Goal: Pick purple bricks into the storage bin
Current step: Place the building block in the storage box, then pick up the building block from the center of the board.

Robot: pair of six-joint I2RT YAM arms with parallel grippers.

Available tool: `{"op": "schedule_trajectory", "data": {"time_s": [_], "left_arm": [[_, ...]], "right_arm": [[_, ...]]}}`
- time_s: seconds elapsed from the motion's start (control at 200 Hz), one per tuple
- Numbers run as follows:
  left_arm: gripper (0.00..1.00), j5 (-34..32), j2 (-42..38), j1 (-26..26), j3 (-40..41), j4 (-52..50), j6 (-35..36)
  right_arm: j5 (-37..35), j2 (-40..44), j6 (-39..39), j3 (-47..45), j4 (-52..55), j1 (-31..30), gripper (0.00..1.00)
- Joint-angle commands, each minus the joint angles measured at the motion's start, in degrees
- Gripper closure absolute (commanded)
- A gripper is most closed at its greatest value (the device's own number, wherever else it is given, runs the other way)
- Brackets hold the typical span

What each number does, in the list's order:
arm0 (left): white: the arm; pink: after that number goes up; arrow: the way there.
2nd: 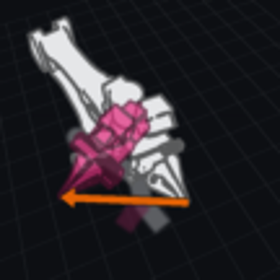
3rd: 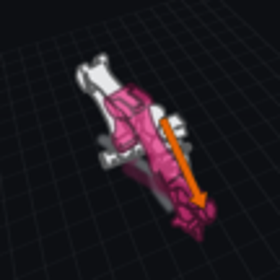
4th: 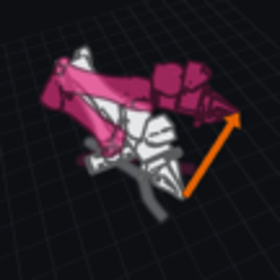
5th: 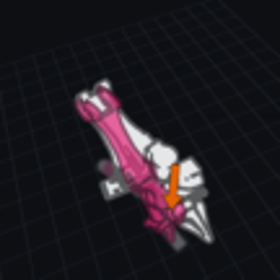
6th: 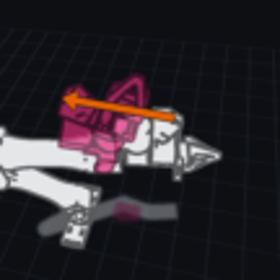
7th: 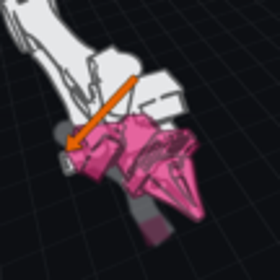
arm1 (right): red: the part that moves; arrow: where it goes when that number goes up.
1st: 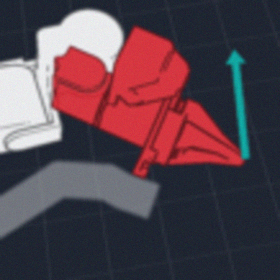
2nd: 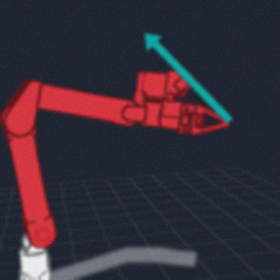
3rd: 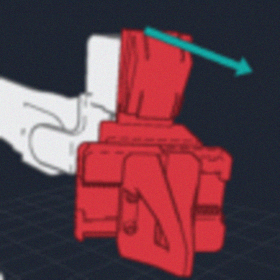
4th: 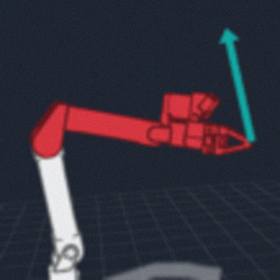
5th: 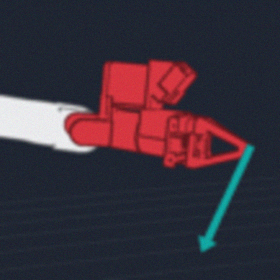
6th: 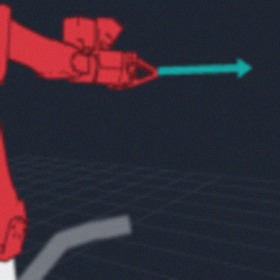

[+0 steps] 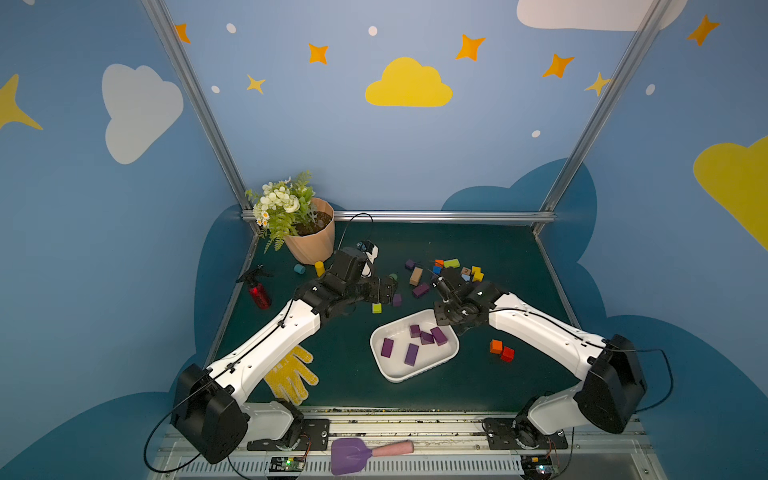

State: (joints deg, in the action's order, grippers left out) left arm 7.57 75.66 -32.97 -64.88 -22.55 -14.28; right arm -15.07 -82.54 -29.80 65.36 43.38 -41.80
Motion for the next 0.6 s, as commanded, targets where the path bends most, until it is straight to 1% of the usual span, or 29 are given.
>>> {"op": "schedule_trajectory", "data": {"time_s": [0.0, 0.115, 0.18, 0.285, 0.406, 0.496, 0.596], "left_arm": [[0.00, -0.6, 0.7, -1.0, -1.0, -1.6, 1.7], [0.00, -1.8, 0.8, -2.2, -1.3, -2.2, 2.2], [0.00, -2.3, 0.6, -3.1, -1.2, -2.2, 2.4], [0.00, -3.7, 0.8, -5.0, -1.3, -2.6, 3.4], [0.00, -5.3, 1.0, -7.1, -1.5, -3.2, 4.4], [0.00, -4.7, 1.2, -8.1, -1.4, -2.9, 4.6], [0.00, -4.2, 1.8, -8.6, -1.4, -2.9, 4.6]], "right_arm": [[-0.2, 3.4, -1.7, -2.7, -0.6, 3.8, 0.55], [0.7, 5.6, -2.9, -4.9, -2.6, 9.2, 0.54], [0.6, 5.9, -3.3, -5.9, -3.9, 11.9, 0.53], [2.3, 5.3, -4.3, -7.0, -6.3, 16.4, 0.54], [4.5, 3.4, -5.4, -7.7, -9.3, 21.1, 0.54], [6.1, 1.1, -5.5, -6.9, -10.9, 23.9, 0.56], [6.8, -2.3, -4.5, -4.9, -11.3, 25.8, 0.57]]}}
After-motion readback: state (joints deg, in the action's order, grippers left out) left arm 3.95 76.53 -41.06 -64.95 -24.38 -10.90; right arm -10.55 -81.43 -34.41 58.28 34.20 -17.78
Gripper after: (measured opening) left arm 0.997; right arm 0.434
